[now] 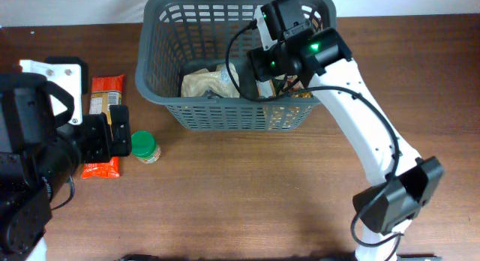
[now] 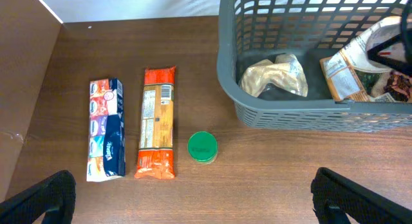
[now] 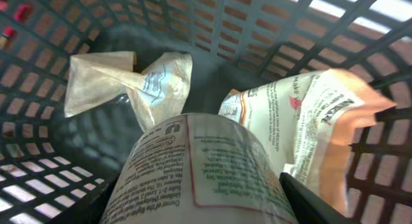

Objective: Pack container
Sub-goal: 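Lift the jar with the right gripper and carry it over the basket, then lower the jar into the basket, open the right gripper, withdraw right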

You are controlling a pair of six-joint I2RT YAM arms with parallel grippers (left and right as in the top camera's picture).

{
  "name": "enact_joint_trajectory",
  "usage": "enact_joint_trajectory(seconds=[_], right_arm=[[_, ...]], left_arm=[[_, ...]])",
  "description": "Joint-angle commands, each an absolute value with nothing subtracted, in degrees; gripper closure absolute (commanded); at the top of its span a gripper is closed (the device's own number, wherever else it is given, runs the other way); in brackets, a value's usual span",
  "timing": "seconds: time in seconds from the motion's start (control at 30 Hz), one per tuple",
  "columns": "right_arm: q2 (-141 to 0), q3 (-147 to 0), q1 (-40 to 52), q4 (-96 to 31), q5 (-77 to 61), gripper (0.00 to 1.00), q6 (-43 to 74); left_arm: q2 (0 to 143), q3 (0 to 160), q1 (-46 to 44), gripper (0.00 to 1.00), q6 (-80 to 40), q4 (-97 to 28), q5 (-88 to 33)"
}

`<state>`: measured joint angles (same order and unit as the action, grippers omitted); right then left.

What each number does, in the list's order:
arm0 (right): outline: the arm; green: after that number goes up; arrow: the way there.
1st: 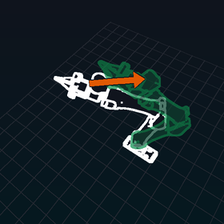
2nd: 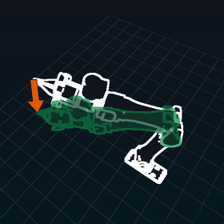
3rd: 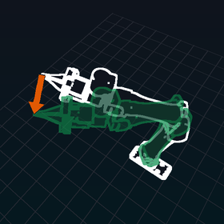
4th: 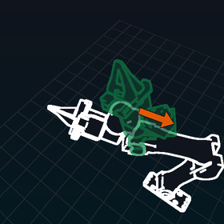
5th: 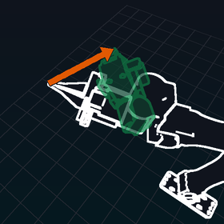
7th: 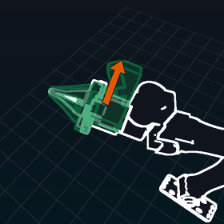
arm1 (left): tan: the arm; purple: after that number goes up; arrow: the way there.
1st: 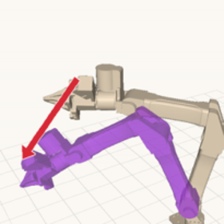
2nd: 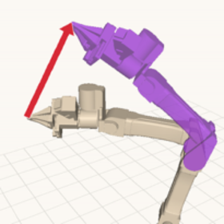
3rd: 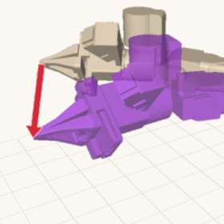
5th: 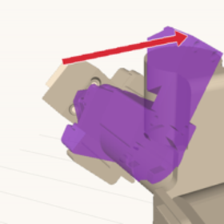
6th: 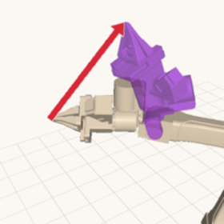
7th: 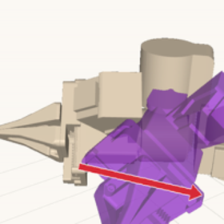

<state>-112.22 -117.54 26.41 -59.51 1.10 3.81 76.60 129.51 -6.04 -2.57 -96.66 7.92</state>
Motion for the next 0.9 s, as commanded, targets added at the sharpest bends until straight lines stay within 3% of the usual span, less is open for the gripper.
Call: enact_joint_trajectory(seconds=[0.0,0.33,0.87], right_arm=[[-113.75,-118.52,26.52,-58.63,1.78,0.96,7.07],[-115.57,-118.52,24.64,-59.64,-2.66,0.96,15.77],[-121.54,-118.52,24.62,-64.18,-6.37,0.95,16.4]], left_arm=[[76.09,129.36,-6.24,0.01,-1.67,-96.66,7.29],[76.09,129.36,-6.24,0.01,-1.67,-96.66,7.29],[76.09,129.36,-6.24,0.01,-1.67,-96.66,7.29]])
